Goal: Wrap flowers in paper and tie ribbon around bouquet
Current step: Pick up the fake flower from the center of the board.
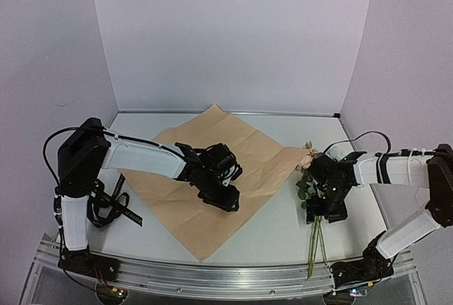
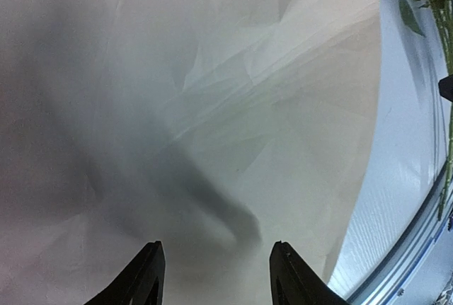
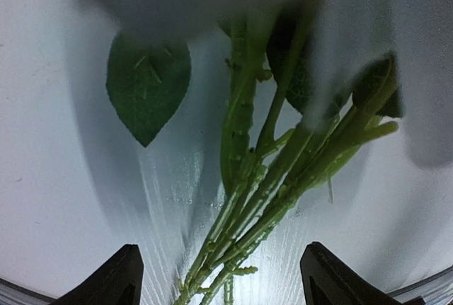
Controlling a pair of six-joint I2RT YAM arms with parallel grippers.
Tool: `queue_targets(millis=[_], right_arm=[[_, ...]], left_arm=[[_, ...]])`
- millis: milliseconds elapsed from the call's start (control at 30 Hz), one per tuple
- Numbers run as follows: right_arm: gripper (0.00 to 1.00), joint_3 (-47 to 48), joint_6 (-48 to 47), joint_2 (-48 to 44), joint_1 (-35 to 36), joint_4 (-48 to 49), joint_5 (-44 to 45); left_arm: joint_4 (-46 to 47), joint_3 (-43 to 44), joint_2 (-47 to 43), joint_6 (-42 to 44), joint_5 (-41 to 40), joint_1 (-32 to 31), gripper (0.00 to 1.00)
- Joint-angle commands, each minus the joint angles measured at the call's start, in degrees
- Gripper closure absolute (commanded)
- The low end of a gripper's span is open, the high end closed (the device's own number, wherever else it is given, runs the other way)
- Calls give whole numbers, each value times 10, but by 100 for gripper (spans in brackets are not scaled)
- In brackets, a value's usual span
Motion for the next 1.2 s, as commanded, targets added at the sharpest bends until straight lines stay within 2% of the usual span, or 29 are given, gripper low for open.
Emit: queue_targets(millis=[0,133,300,467,567,800,1067,1167], right_arm=[[26,-18,23,13,-1,33,8],[33,-19,35,34,-1,46,1],[51,-26,59,57,-1,65,-5],[85,-33,69,47,-1,68,12],[99,-13,61,18,-1,22,29],[100,68,44,-74,-2,-144,139],[100,128,33,-151,-8,-219,219],[100,148,25,-168,-14,-232,221]], left_arm=[[28,27,21,6,-15,-4,47],[29,23,32,7,-26,-8,48],[31,13,37,3,-28,-11,48],[28,6,45,5,-30,-16,49],[21,9,53,13,-32,-23,50],[-15,35,81,36,-44,-45,51],[-41,76,108,56,-34,-66,51],[-50,86,116,62,-28,-74,51]])
